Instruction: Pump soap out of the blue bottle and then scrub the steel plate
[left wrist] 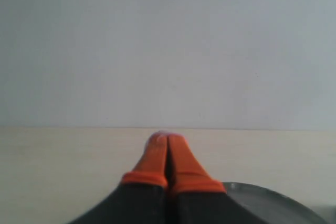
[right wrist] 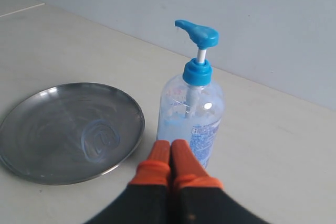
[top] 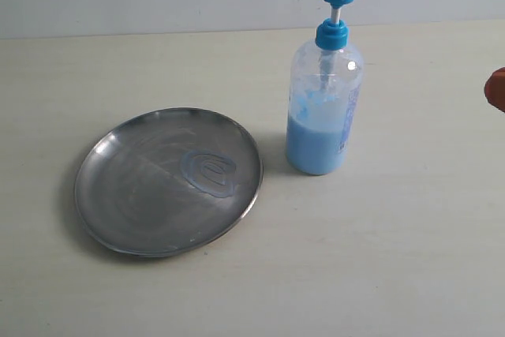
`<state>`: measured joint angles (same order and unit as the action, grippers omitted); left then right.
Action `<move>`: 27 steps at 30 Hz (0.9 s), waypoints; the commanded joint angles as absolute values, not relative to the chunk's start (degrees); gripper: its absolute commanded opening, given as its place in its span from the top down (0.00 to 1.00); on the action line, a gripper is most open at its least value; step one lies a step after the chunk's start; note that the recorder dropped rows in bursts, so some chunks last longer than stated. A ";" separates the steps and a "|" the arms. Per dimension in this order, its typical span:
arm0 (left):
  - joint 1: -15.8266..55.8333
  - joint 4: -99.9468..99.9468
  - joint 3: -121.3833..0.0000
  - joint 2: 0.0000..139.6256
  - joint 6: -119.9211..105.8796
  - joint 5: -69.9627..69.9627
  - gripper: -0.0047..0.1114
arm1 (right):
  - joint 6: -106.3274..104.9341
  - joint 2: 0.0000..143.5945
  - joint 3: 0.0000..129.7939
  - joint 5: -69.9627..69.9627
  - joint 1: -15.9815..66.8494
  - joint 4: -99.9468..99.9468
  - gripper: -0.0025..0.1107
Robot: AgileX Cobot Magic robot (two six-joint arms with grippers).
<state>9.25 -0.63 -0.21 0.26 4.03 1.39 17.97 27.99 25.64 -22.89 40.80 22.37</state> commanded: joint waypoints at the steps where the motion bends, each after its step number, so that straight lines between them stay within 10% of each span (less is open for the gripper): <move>1: 9.12 3.35 0.00 0.00 8.58 6.13 0.96 | 18.08 27.72 25.58 -22.17 40.67 22.56 0.98; 27: 9.12 6.94 0.00 0.00 15.24 19.18 0.96 | 18.19 27.72 25.58 -22.17 40.67 22.56 0.98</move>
<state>9.25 6.64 -0.12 0.26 15.23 19.41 17.97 27.99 25.64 -22.89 40.80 22.37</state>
